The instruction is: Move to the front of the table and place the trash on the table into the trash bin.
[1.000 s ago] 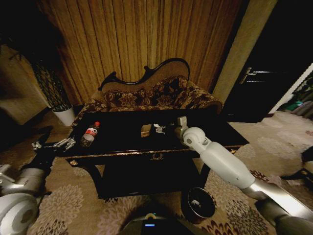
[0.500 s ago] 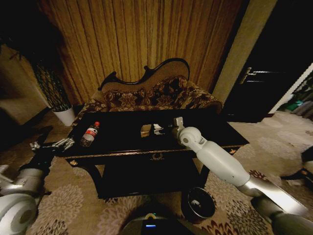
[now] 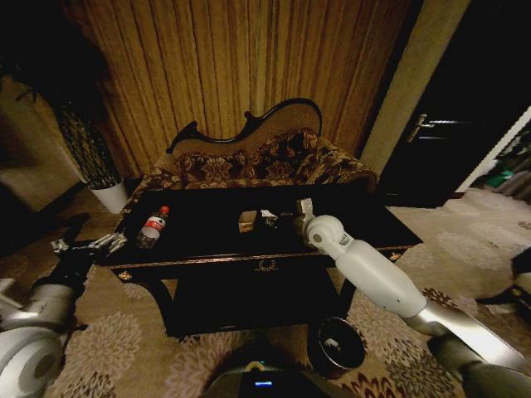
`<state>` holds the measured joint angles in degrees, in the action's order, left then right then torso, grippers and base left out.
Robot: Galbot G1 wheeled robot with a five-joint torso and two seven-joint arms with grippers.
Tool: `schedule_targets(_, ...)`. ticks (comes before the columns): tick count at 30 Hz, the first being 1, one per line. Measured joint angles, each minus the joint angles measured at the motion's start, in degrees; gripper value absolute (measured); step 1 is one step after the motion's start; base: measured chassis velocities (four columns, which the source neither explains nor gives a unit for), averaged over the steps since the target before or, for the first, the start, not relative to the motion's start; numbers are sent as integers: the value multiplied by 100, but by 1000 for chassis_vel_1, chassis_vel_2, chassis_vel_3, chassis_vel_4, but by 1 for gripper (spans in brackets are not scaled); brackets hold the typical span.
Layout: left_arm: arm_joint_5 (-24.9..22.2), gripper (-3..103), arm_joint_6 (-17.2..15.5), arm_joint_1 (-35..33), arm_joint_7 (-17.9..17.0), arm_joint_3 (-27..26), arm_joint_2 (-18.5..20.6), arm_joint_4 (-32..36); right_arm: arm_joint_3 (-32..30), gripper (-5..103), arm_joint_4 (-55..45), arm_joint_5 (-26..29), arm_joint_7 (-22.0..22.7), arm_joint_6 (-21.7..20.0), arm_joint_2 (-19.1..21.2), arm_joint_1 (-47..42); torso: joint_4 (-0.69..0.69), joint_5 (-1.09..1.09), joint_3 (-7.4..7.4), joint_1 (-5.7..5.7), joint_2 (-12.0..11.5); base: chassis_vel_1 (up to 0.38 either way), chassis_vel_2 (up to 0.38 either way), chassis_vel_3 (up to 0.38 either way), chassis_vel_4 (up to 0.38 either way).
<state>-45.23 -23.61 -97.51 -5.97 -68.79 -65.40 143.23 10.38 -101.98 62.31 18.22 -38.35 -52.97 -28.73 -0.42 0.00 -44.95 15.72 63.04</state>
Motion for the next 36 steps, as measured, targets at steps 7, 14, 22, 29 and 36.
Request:
schedule_targets(7, 1, 100, 2, -1, 12, 2, 0, 0, -34, 9, -40, -6, -11, 37, 48, -45, 0, 0, 0, 0, 0, 0, 0, 0, 0)
schedule_targets(14, 2, 100, 5, -6, 25, 0, -11, 0, -67, 0, -73, -5, -22, 51, 72, -91, 0, 0, 0, 0, 0, 0, 0, 0, 0)
schedule_targets(22, 3, 100, 6, -6, 34, 1, -7, 0, -82, 0, -116, 3, -26, 60, 91, -107, 0, 0, 0, 0, 0, 0, 0, 0, 0)
schedule_targets(29, 1, 100, 6, -2, 35, 1, -8, 0, -95, 0, -193, -33, -33, 186, 107, -130, 0, 0, 0, 0, 0, 0, 0, 0, 0)
schedule_targets(36, 20, 100, 135, 9, 70, 63, -36, 0, -537, 0, -450, -451, -134, 1385, 303, -529, 2, 0, 0, 0, 0, 0, 0, 0, 0)
